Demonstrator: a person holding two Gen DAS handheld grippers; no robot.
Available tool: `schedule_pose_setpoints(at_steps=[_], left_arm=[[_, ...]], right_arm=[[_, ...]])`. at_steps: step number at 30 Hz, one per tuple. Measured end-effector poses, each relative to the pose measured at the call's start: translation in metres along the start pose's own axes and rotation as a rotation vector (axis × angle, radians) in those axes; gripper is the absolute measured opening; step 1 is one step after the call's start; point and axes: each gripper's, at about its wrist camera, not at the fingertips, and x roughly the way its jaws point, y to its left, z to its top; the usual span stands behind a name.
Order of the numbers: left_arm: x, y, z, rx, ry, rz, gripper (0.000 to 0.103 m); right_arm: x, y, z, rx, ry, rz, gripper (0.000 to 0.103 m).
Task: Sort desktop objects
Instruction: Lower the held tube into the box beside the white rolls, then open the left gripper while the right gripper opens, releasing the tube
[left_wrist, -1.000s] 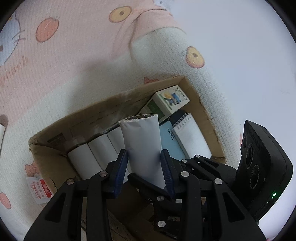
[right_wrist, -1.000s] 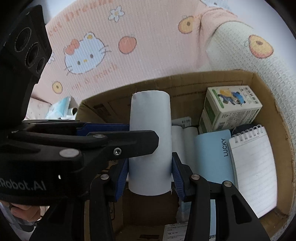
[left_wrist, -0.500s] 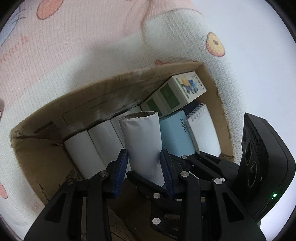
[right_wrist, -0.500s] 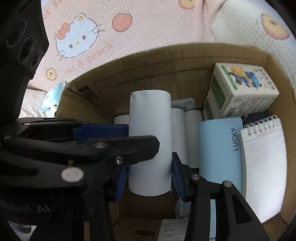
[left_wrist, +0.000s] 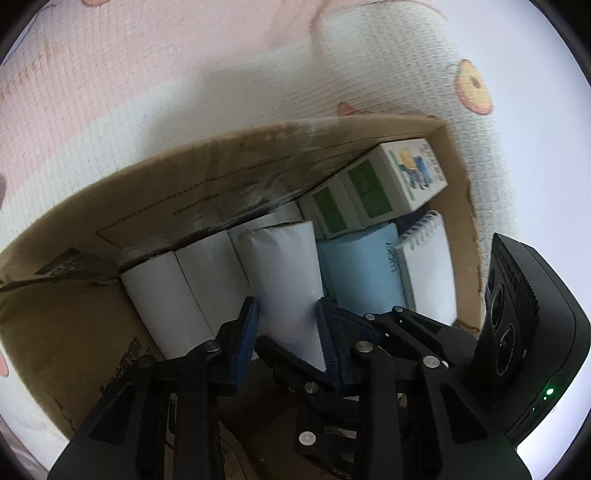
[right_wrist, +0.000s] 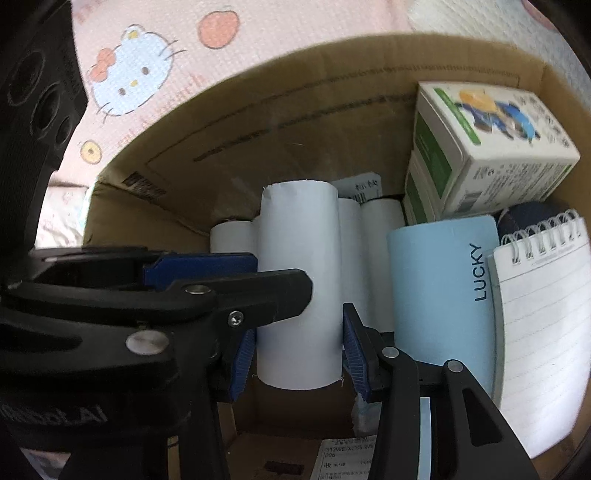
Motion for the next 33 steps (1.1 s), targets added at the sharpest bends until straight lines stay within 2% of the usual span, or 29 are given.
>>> schedule_pose_setpoints(at_steps=[5, 12, 14, 15, 17, 20, 23, 26, 30, 33], left_arm=[[0.002, 0.004, 0.000, -0.035, 0.009, 0.024, 0.031], [-0.003, 0.004, -0.006, -0.058, -0.042, 0.096, 0.028], [-0.007, 0.003, -0.013, -0.075, -0.057, 0.081, 0.027], [-0.009, 0.003, -0.015, -0.082, -0.053, 0.056, 0.027], [-0.012, 0.005, -0.018, -0.088, -0.046, 0.029, 0.021], [-0.021, 0.002, -0.024, -0.067, -0.090, 0.040, 0.013], [-0.026, 0.000, -0.028, -0.047, -0.130, 0.065, 0.013], [-0.027, 0.000, -0.025, -0.062, -0.133, 0.050, 0.012], [-0.037, 0.005, -0.030, -0.032, -0.167, 0.054, 0.012], [-0.040, -0.003, -0.026, 0.009, -0.196, 0.073, 0.020]], right_arm=[[-0.003, -0.003, -0.001, 0.001, -0.011, -0.005, 0.042], [-0.029, -0.008, -0.004, 0.001, -0.065, 0.002, 0.042], [-0.032, -0.007, -0.006, -0.002, -0.079, 0.011, 0.039], [-0.033, -0.007, -0.006, -0.007, -0.079, 0.007, 0.033], [-0.030, -0.006, -0.007, -0.015, -0.070, -0.016, 0.031], [-0.030, -0.003, -0.006, -0.021, -0.077, -0.025, 0.029], [-0.038, 0.008, -0.007, -0.047, -0.110, -0.076, 0.029], [-0.052, 0.023, -0.009, -0.087, -0.129, -0.064, 0.030], [-0.060, 0.046, -0.012, -0.120, -0.148, -0.122, 0.030], [-0.066, 0.049, -0.018, -0.114, -0.153, -0.150, 0.030]])
